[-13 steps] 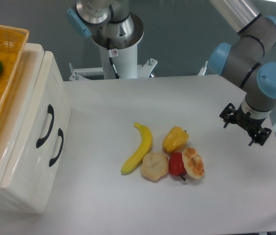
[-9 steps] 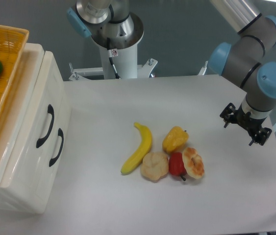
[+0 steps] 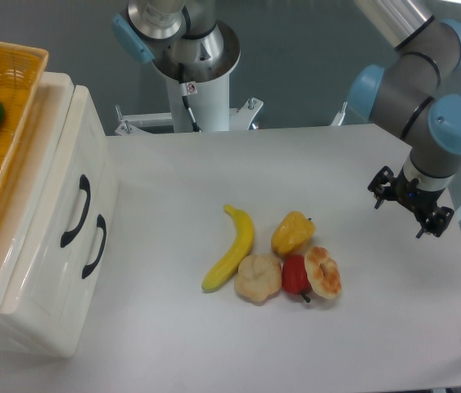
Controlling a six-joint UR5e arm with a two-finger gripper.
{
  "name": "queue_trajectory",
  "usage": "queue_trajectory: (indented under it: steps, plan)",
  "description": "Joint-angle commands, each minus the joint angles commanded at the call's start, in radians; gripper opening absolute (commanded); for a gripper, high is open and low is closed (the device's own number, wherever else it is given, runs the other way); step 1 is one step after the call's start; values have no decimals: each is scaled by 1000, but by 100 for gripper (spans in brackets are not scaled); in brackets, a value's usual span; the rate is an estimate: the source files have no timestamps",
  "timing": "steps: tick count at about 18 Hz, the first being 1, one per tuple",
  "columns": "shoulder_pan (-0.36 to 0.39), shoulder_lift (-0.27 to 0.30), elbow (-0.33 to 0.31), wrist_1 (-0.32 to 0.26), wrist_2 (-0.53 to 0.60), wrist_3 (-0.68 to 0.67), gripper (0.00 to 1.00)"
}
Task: Slide open the top white drawer
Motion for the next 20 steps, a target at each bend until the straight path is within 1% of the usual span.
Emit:
queue_trajectory:
  steps: [2,3,5,7,8,9,10,12,13,14,15,20]
  plan:
    - [-12,3,-14,0,1,-23,100]
    - [-17,9,-23,0,-3,-56,100]
    - [-37,20,-26,0,-9,-132,100]
    - [-41,38,-26,0,-40,-161,100]
    - [-44,43,-31,6,-61,-167,100]
    - [-46,43,-28,24,-61,-169,100]
    - [-49,58,-25,28,-58,-196,100]
    - [-73,81,-34,25,-60,-303,100]
    - [-81,91,-35,22,-57,-322,100]
    - [-106,101,-37,9,-55,-333,100]
    - [-127,107,-38,-17,-54,-351,100]
    - [-189,163,-45,-142,-57,-489,100]
